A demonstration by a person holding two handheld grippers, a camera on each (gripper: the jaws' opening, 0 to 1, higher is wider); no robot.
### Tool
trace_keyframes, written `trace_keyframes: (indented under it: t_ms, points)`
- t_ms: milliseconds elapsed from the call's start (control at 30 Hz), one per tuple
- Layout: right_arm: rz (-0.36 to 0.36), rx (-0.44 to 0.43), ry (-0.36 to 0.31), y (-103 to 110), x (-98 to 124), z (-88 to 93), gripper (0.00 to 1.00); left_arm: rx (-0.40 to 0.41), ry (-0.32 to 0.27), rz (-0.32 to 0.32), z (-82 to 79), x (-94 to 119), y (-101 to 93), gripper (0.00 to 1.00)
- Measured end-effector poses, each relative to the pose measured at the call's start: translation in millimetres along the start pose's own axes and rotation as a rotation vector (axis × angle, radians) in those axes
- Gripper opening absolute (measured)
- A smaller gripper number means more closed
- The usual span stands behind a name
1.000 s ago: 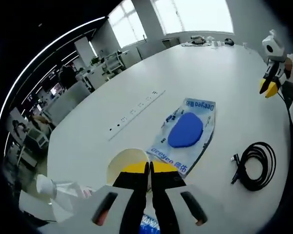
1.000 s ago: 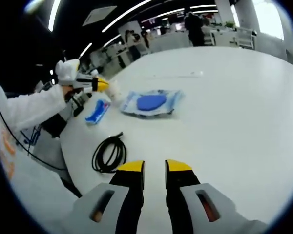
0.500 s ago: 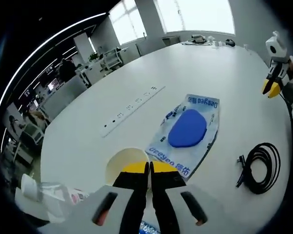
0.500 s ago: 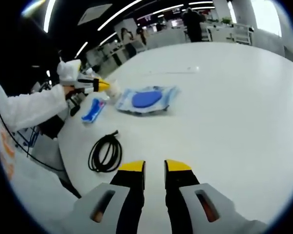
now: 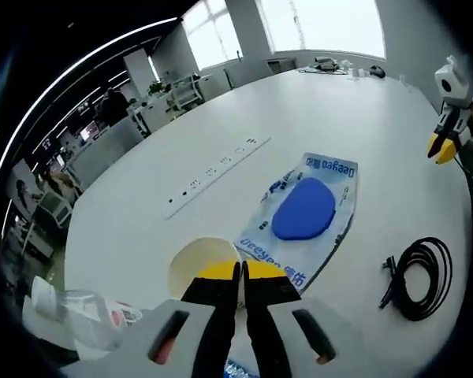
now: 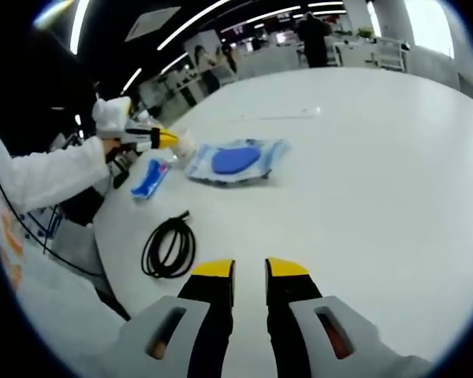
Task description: Arrange the tabletop items into an orderly group along one side of the table until the central work area is clear of visible clutter.
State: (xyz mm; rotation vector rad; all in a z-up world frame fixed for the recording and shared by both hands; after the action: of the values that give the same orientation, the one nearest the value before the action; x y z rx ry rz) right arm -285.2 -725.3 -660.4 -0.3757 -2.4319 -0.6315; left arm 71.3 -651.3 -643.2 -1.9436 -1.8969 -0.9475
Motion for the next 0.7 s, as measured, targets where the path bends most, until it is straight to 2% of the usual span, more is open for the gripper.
trace_keyframes:
  t_ms: [67, 133, 233, 333, 400, 467, 700]
  points:
    - [0.001, -0.003, -0.003, -1, 1, 0.3, 0.13, 0.039, -0.026, -0.019, -3.3, 2, 1.4, 0.04]
    - [0.002, -0.005, -0.005, -1, 2, 0.8, 0.13, 0.067, -0.049, -0.010, -6.1, 4, 1.8, 0.12]
    - [0.000, -0.006, -0.008, -2, 3, 1.0, 0.13, 0.032, -0.037, -0.033, -7.6, 6, 4.1, 0.20]
    - [0.001, -0.003, -0.012, -1, 4, 0.8, 0.13, 0.082, -0.069, -0.058, -14.6, 10, 6.7, 0.38]
    - [0.000, -0.006, -0.018, -1, 4, 1.0, 0.13, 0.127, -0.061, -0.066, -15.2, 13, 7.6, 0.54]
    - [-0.002, -0.008, -0.019, -2, 5, 2.1, 0.13, 0.113, -0.071, -0.081, -16.1, 17, 10.1, 0.63]
    - [-0.009, -0.006, -0.026, 1, 7, 5.6, 0.13, 0.157, -0.063, -0.111, -17.0, 32, 14.6, 0.68]
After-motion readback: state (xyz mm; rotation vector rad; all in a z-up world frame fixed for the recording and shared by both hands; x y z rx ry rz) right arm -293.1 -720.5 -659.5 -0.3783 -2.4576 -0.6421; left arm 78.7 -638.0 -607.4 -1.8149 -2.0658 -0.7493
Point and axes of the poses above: the point that each gripper's makers call its tool centre point, and the gripper's own axes: x roughly backward along the fingers, y roughly to its left, z roughly out of its underside, the point moved 7 cm from there along x, roughly backward along the fingers, and after that the axes turned 5 degrees about -y, right-handed, at the moved point
